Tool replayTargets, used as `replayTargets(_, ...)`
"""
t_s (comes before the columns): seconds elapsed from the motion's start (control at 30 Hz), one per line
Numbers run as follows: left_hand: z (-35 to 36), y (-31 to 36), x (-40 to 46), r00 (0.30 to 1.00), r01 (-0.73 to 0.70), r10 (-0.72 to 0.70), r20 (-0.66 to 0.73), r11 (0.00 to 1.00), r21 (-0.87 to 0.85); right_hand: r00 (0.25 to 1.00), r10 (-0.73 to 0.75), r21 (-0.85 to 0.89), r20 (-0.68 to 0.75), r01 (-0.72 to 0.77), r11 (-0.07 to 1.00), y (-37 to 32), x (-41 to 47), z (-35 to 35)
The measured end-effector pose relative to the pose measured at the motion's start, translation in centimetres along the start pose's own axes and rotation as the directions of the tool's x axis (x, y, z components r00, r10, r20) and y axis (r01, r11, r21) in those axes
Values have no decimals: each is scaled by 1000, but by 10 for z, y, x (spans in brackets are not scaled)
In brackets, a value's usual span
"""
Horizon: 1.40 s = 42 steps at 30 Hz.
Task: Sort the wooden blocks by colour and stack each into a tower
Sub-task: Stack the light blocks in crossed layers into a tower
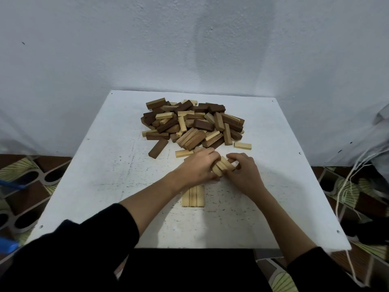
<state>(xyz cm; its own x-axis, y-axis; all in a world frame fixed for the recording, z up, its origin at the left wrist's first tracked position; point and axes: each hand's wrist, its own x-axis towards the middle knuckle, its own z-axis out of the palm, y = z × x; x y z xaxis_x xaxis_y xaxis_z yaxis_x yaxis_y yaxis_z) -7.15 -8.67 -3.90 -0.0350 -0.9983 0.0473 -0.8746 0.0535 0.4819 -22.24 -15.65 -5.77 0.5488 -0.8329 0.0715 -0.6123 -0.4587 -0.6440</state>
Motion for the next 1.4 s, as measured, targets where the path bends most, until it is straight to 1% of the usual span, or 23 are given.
replayTargets(0.13, -1, 0, 1, 999, 42, -42, 5, 994, -98, 1000, 26, -8, -17, -26, 1000, 3, -7, 5)
replayTargets(0.23, -4, -3, 0, 1000, 21, -21, 2, 986, -162, 999, -1, -72, -37, -2, 997, 4, -11, 9)
replayTargets(0.33, -8, -4, -1, 1000, -3, -1, -21, 985, -174, 999, -18, -172, -46, 10, 985, 2, -12, 13)
replayTargets(0.4, -10, -5, -2, 999, -16, 9, -39, 987, -162, 999, -20, -193, -45, 11, 981, 0, -12, 14)
replayTargets(0.53, -13, -4, -4, 999, -17, 11, -38, 984, -179, 998, -49, -156, -43, 41, 987, 4, -11, 10)
replayTargets(0.67, -13, -3, -3, 998, 14, -7, 61, 992, -128, 999, -27, -64, -33, 25, 998, 6, -12, 3)
replayTargets(0.73, -15, -2, -3, 997, 27, -15, 80, 989, -146, 997, -68, -2, -27, 68, 998, 3, -13, 0)
replayTargets(0.9, -27, -8, -18, 1000, -1, -2, -16, 975, -223, 959, -283, 80, -12, 283, 956, -28, -11, -3)
replayTargets(0.97, -34, -17, -33, 997, 8, -27, -77, 972, -233, 926, -377, 82, -15, 377, 923, -45, -10, 1)
replayTargets(1.03, -43, -28, -54, 988, 41, -75, -133, 970, -239, 902, -431, 80, 30, 428, 900, -61, -10, 10)
replayTargets(1.17, -51, -56, -106, 959, 111, -180, -218, 950, -293, 875, -436, 150, 211, 412, 899, -101, -13, 38)
replayTargets(1.27, -52, -76, -141, 930, 196, -269, -250, 939, -284, 828, -482, 154, 287, 456, 876, -128, -17, 66)
replayTargets(1.33, -50, -84, -151, 913, 241, -311, -264, 934, -264, 827, -472, 127, 307, 456, 881, -134, -20, 83)
replayTargets(1.4, -47, -90, -157, 894, 291, -353, -274, 925, -243, 857, -430, 124, 286, 412, 903, -137, -21, 99)
